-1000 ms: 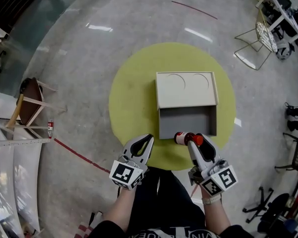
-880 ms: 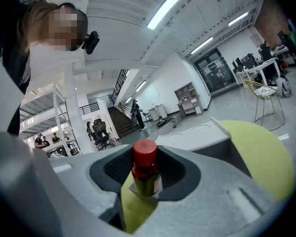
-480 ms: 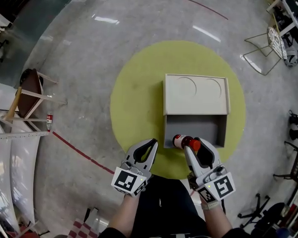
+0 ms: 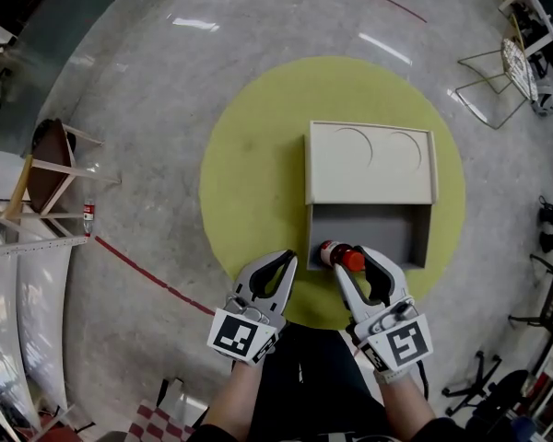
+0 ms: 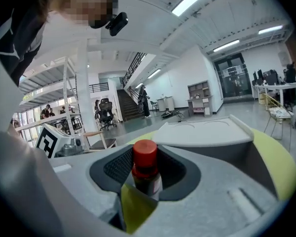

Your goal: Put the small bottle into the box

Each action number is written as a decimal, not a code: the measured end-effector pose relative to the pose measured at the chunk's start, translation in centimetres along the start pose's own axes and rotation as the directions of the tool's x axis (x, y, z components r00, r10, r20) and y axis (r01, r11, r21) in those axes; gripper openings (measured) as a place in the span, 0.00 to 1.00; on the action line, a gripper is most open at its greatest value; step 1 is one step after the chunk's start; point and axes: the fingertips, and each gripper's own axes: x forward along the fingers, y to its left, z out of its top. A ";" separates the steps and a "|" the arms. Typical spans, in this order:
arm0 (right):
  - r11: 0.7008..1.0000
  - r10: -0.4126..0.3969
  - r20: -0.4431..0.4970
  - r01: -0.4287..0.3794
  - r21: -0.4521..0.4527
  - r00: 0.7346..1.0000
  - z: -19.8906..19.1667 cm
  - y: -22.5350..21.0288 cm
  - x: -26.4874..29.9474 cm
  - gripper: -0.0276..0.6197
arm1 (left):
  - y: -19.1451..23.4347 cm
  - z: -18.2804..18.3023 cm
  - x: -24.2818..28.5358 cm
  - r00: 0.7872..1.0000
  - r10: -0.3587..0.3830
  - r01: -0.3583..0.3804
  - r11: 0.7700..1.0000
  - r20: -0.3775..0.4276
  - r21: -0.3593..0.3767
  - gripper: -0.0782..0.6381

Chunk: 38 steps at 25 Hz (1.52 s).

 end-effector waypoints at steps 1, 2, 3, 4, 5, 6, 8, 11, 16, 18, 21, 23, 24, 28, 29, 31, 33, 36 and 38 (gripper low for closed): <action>1.000 0.001 -0.014 -0.002 -0.011 1.000 -0.2 0.2 0.1 0.27 | 0.0 0.0 0.1 1.000 0.001 -0.001 1.000 0.000 0.003 0.14; 1.000 -0.008 -0.039 0.007 -0.025 0.999 -0.6 0.1 0.1 0.27 | 0.0 0.0 0.2 1.000 -0.001 0.001 1.000 0.000 0.008 0.14; 0.999 -0.021 -0.062 0.019 -0.038 0.998 -1.0 0.0 0.2 0.27 | -0.1 0.1 0.2 1.000 -0.004 0.004 1.000 0.000 0.014 0.14; 0.998 -0.033 -0.077 0.029 -0.047 0.996 -1.3 -0.1 0.2 0.27 | -0.2 0.2 0.2 1.000 -0.008 0.008 1.000 0.000 0.022 0.14; 0.998 -0.042 -0.087 0.037 -0.050 0.995 -1.5 -0.1 0.2 0.27 | -0.2 0.2 0.2 1.000 -0.010 0.010 0.999 0.001 0.031 0.14; 0.998 -0.048 -0.094 0.044 -0.049 0.994 -1.6 -0.1 0.2 0.27 | -0.3 0.3 0.2 1.000 -0.010 0.010 0.999 0.001 0.040 0.14; 0.997 -0.059 -0.102 0.055 -0.048 0.993 -1.7 -0.2 0.3 0.27 | -0.5 0.4 0.2 1.000 -0.008 0.008 0.999 0.001 0.053 0.14; 0.996 -0.078 -0.117 0.073 -0.050 0.990 -2.0 -0.3 0.6 0.27 | -0.6 0.5 0.2 1.000 -0.010 0.010 0.998 -0.001 0.064 0.14; 0.995 -0.089 -0.136 0.081 -0.065 0.987 -2.5 0.0 0.7 0.27 | -0.5 0.5 -0.1 1.000 -0.003 0.003 0.997 0.004 0.073 0.14; 0.994 -0.092 -0.135 0.083 -0.068 0.987 -2.4 0.1 0.8 0.27 | -0.3 0.5 -0.2 1.000 0.003 -0.003 0.997 0.006 0.075 0.14; 0.993 -0.091 -0.135 0.079 -0.091 0.987 -2.5 0.3 1.1 0.27 | -0.2 0.5 -0.2 1.000 0.005 -0.005 0.997 0.006 0.076 0.14; 0.990 -0.091 -0.139 0.073 -0.124 0.986 -2.5 0.5 1.2 0.27 | -0.2 0.5 -0.2 1.000 0.005 -0.005 0.997 0.006 0.077 0.14; 0.987 -0.091 -0.144 0.070 -0.143 0.985 -2.6 0.6 1.2 0.27 | -0.2 0.4 -0.3 1.000 0.005 -0.006 0.997 0.006 0.076 0.14; 0.983 -0.091 -0.152 0.064 -0.174 0.984 -2.8 0.9 1.1 0.27 | -0.4 0.4 -0.4 1.000 0.009 -0.010 0.997 0.007 0.078 0.14; 0.984 -0.088 -0.150 0.062 -0.170 0.985 -2.8 1.0 1.1 0.27 | -0.4 0.3 -0.4 1.000 0.010 -0.010 0.997 0.008 0.078 0.14; 0.986 -0.078 -0.142 0.056 -0.159 0.987 -2.7 1.2 0.9 0.27 | -0.5 0.3 -0.5 1.000 0.009 -0.009 0.997 0.010 0.079 0.14; 0.987 -0.069 -0.130 0.049 -0.154 0.989 -2.6 1.3 0.9 0.27 | -0.6 0.3 -0.6 1.000 0.008 -0.009 0.997 0.013 0.079 0.14; 0.989 -0.056 -0.122 0.039 -0.140 0.991 -2.5 1.4 0.8 0.27 | -0.7 0.3 -0.7 1.000 0.007 -0.008 0.997 0.015 0.083 0.14; 0.991 -0.038 -0.109 0.024 -0.128 0.993 -2.4 1.7 0.7 0.28 | -0.8 0.3 -0.8 1.000 0.007 -0.008 0.997 0.014 0.082 0.14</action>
